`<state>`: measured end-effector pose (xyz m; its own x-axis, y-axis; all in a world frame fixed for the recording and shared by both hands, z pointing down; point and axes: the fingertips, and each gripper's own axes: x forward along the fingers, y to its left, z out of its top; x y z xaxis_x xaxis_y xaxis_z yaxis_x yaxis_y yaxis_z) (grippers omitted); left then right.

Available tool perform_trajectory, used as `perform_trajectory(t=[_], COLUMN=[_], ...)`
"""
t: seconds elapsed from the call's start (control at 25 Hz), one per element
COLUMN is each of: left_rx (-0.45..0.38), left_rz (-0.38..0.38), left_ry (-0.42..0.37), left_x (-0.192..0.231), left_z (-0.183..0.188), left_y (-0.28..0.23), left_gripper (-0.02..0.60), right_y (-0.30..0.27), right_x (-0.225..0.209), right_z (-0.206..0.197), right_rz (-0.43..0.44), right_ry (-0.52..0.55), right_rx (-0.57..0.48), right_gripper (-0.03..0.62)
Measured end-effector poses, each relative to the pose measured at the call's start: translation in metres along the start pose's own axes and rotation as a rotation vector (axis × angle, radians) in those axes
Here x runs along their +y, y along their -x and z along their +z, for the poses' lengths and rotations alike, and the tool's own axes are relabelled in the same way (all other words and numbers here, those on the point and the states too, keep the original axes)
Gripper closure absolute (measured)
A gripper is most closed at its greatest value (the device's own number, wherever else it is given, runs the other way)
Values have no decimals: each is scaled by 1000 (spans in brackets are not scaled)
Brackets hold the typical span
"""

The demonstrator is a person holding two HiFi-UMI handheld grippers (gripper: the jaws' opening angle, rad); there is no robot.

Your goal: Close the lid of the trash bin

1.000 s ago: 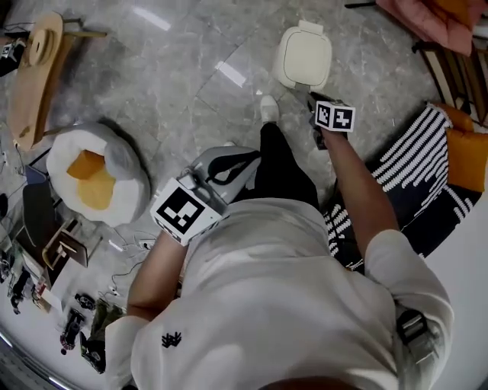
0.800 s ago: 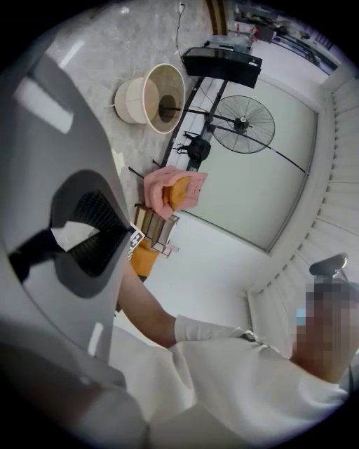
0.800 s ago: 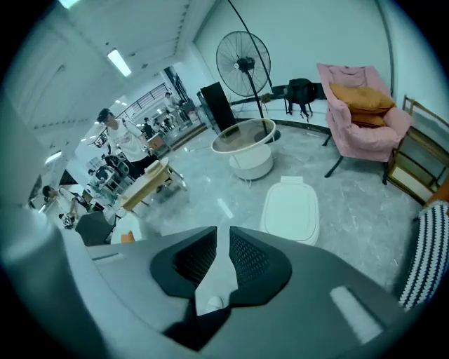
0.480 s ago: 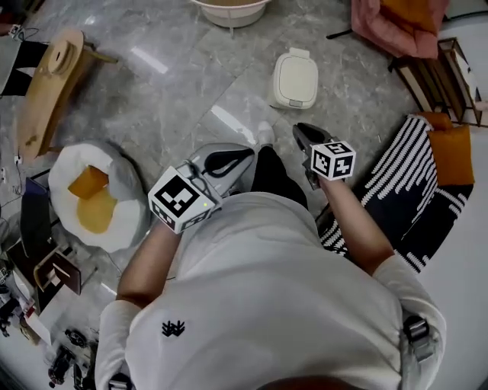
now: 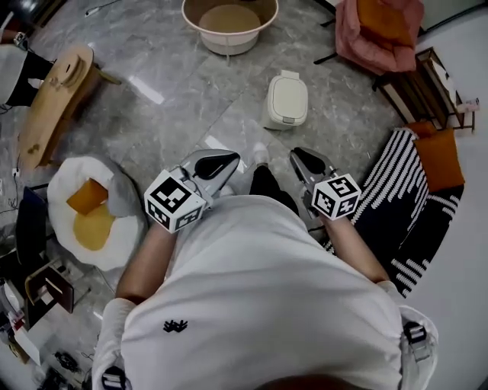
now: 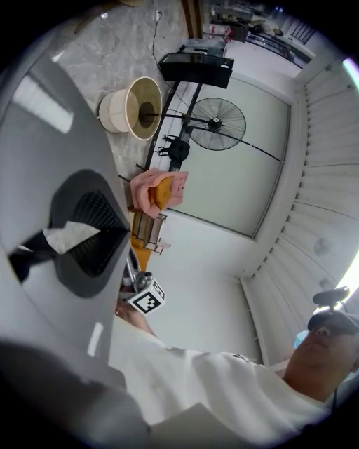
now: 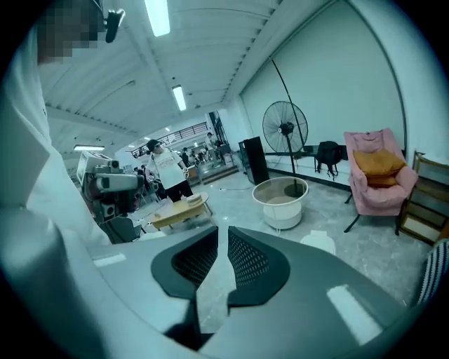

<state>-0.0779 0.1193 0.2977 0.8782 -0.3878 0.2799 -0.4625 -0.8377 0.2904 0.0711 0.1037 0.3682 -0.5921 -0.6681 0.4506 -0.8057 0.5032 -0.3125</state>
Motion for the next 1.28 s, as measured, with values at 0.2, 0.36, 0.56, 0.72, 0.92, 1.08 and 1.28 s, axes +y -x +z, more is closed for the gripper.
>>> perform_trajectory(t=[0.2,0.36,0.56,0.72,0.92,1.08,1.28], left_rx=[-18,-25,-30,-40,-39,-36,-36], left_rz=[16,32,47,64,69,65,48], left_ry=[-19,-22,-17,-15,-6,1,4], left_x=[-6,-16,-19,-20,-24,-25,-28], left_z=[0,-8,-15,-18,-27,-31,-31], left_y=[19,28,44,55,63,66,64], left_gripper=[526,526,526,526,526,526,526], right_y=[15,23,25,24,24,24,27], right_x=[38,58,74,81,90,97,99], right_z=[13,15,16,16,13,11,9], right_rz=[21,53,59,63,72,75,63], right_ry=[69,112,127,136,146,157,171], right_rx=[-45,-64,-77,-80,-83,-78,-72], right_gripper=[549,549,549,553,556,559,565])
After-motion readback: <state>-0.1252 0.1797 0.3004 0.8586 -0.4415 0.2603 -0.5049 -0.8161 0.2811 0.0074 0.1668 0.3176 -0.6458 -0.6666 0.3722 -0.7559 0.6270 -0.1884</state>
